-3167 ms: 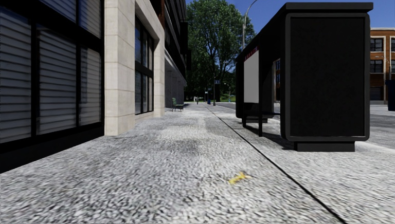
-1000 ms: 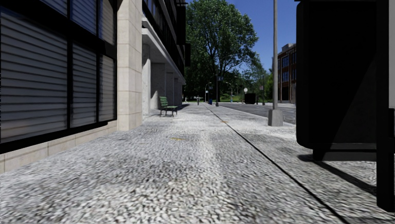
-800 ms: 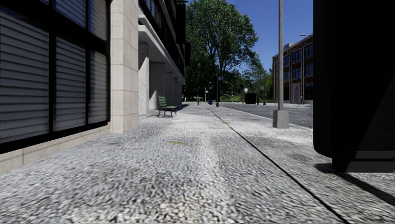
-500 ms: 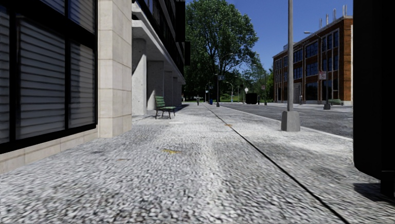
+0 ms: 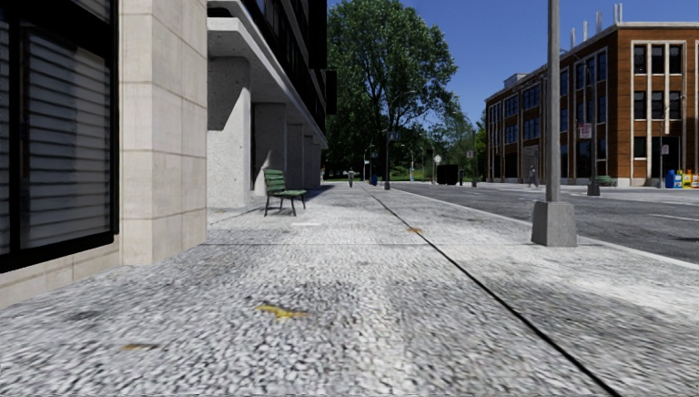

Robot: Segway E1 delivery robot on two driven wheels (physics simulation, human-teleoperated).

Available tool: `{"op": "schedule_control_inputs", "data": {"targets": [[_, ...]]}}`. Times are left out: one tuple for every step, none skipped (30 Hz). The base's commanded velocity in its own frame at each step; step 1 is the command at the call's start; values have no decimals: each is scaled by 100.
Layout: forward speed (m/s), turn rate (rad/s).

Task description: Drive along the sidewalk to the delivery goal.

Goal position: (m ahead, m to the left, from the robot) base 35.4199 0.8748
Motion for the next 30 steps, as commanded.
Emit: {"op": "schedule_control_inputs", "data": {"targets": [[200,0],[200,0],[200,0],[200,0],[200,0],[200,0],[200,0],[200,0],[200,0],[200,0],[200,0],[200,0],[200,0],[200,0],[200,0],[200,0],[200,0],[200,0],[200,0],[200,0],[200,0],[200,0],[200,0],[200,0],[200,0],[200,0],[200,0],[200,0],[200,0],[200,0]]}}
